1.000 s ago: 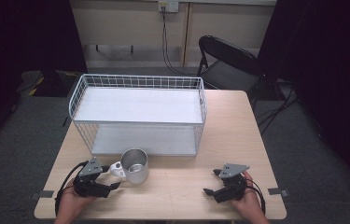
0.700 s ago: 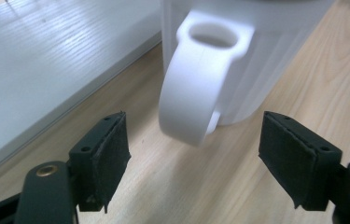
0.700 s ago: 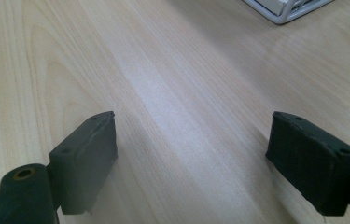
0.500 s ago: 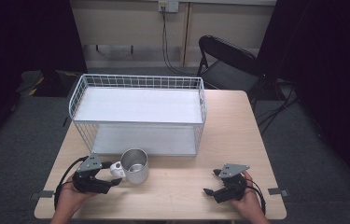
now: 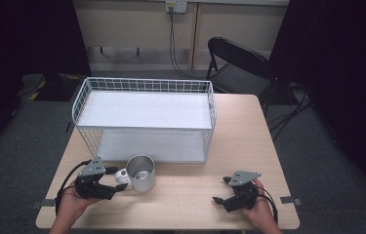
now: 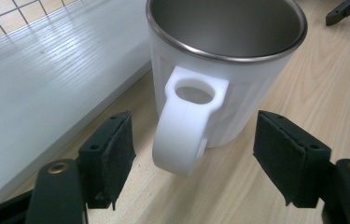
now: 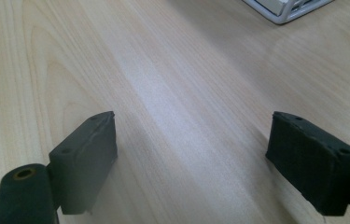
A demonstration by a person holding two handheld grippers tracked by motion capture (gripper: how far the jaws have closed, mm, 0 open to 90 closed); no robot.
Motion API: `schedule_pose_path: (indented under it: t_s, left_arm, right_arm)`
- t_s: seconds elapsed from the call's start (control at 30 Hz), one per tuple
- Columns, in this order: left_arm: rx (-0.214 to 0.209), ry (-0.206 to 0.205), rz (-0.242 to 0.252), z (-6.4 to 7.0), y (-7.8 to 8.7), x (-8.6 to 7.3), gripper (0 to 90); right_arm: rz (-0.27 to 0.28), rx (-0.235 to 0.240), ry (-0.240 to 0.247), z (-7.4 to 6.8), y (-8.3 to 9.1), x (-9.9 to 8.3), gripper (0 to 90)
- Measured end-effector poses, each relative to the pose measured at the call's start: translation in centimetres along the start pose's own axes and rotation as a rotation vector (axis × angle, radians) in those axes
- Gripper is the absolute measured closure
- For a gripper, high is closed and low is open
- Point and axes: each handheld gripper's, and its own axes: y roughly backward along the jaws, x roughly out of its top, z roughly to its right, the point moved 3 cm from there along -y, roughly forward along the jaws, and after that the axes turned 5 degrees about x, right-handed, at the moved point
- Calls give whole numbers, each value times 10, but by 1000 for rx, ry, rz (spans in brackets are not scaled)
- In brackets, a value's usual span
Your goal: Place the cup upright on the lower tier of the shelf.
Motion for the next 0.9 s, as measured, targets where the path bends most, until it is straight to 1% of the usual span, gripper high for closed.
schedule_pose_path:
  t_s: [0.1, 0.13, 0.27, 0.4, 0.47, 0.5, 0.67, 0.8, 0.9]
  left_arm:
    - [-3, -3, 3, 0, 0, 1, 312]
    - [-1, -10, 4, -1, 0, 1, 320]
    - [-4, -7, 6, -2, -1, 2, 355]
    - [-4, -12, -3, -2, -3, 2, 401]
    - [-8, -21, -4, -2, -3, 3, 456]
    - [-10, -18, -3, -2, -4, 3, 470]
    - [-10, -29, -19, -2, -6, 3, 515]
    - [-6, -29, -27, -1, -7, 3, 539]
    - [1, -27, -32, -3, -6, 4, 584]
  right_arm:
    - [0, 0, 0, 0, 0, 0, 152]
    - [0, 0, 0, 0, 0, 0, 151]
    - [0, 0, 0, 0, 0, 0, 152]
    - [0, -1, 0, 0, 0, 0, 152]
    - [0, 0, 0, 0, 0, 0, 152]
    - [0, -1, 0, 0, 0, 0, 152]
    - [0, -1, 0, 0, 0, 0, 151]
    - [0, 0, 0, 0, 0, 0, 152]
    - [0, 0, 0, 0, 0, 0, 151]
